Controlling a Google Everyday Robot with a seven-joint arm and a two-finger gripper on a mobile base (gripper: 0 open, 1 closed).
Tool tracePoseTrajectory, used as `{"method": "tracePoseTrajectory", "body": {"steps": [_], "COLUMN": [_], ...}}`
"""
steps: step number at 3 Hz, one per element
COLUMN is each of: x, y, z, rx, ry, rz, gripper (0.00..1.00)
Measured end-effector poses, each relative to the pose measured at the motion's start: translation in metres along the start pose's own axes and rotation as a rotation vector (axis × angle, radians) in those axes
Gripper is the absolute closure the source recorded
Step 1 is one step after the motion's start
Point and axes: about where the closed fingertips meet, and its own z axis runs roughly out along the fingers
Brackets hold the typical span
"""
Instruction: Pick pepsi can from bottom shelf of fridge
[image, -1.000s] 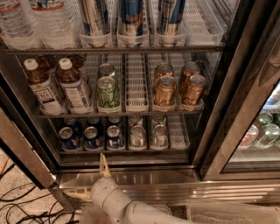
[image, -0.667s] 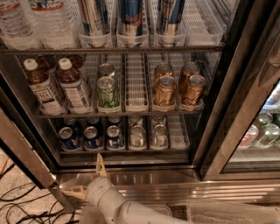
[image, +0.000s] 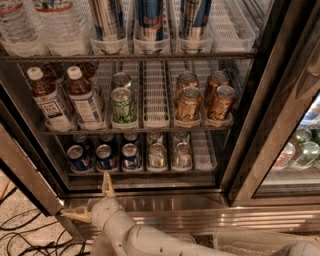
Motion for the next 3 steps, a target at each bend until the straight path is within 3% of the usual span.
{"method": "tracePoseTrajectory", "body": {"steps": [2,3], "x": [-0.0068,-0.0068], "y": [-0.0098,-0.0098], "z": [0.0172,0.0173], "rx": [0.128,0.128], "ry": [-0.029,-0.029], "rz": [-0.021,-0.021], "gripper": [0.00,0.00]}}
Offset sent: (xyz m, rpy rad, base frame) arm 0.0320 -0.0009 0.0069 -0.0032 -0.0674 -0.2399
